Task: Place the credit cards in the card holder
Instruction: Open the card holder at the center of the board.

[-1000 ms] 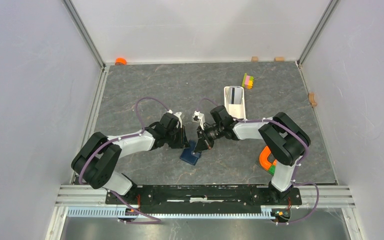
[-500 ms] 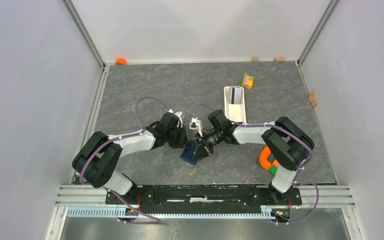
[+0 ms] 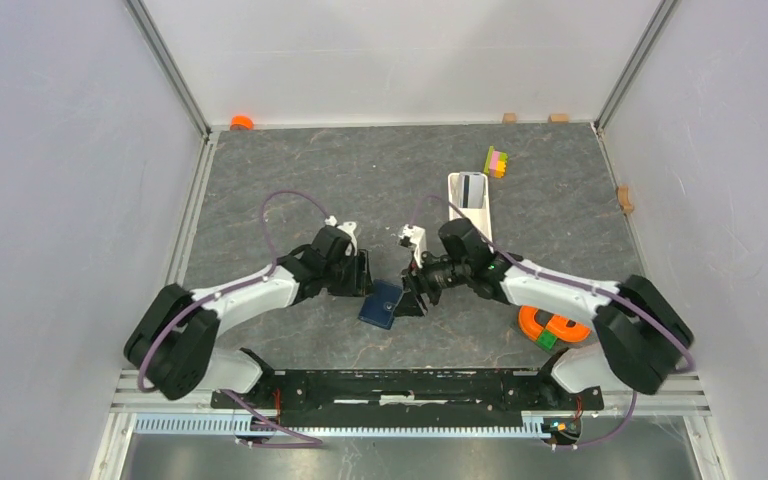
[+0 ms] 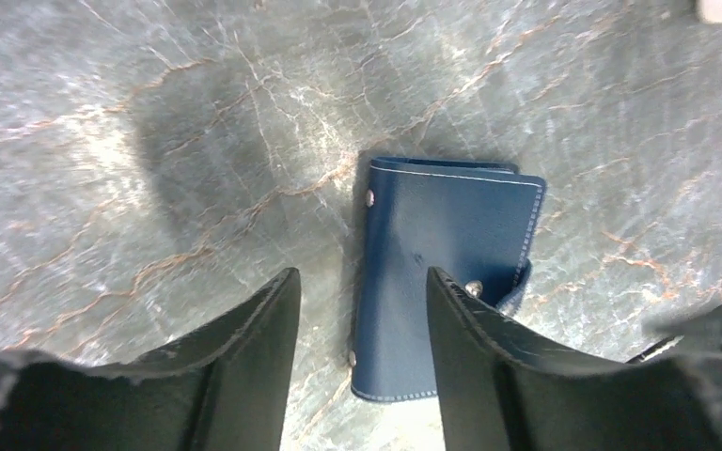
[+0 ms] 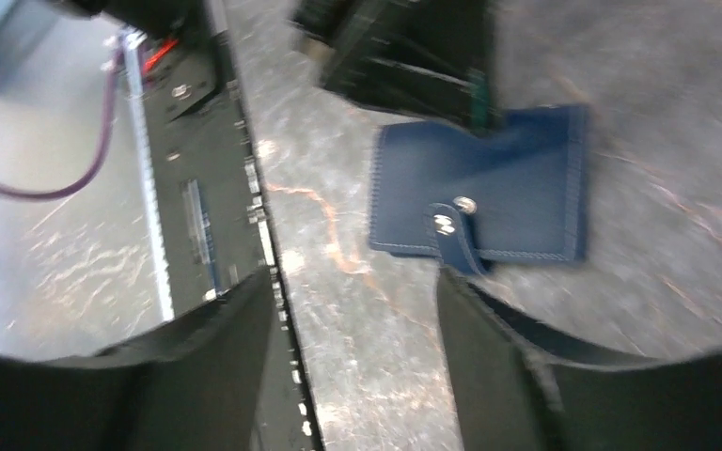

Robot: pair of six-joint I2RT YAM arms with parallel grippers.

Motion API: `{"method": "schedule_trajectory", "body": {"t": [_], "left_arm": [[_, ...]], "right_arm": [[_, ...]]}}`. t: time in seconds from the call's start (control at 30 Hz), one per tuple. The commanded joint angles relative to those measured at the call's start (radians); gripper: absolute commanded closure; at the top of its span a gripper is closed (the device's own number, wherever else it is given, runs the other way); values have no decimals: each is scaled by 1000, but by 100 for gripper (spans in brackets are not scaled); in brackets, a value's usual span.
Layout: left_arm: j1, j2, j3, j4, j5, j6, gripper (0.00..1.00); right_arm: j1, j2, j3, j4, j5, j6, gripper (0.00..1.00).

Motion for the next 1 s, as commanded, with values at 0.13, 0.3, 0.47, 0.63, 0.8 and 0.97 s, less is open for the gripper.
{"method": "schedule_trajectory", "body": {"t": [0.13, 0.3, 0.47, 0.63, 0.8, 0.97], "left_arm": [[-5, -234, -38, -47, -75, 60, 37], [-5, -299, -77, -74, -84, 14, 25], [-5, -336, -107, -74, -53, -30, 18], [-5, -351, -115, -82, -43, -34, 16], [-5, -357, -113, -87, -44, -32, 15], [-5, -358, -105, -95, -43, -31, 14]], "right_arm": [[97, -178, -144, 101, 627, 255, 18], [218, -155, -161, 200, 850, 386, 13], [287, -53, -129, 262, 961, 447, 15], [318, 65, -66, 248, 984, 474, 19], [342, 110, -49, 252, 1045, 475, 28], [343, 98, -45, 203, 1081, 457, 60]]}}
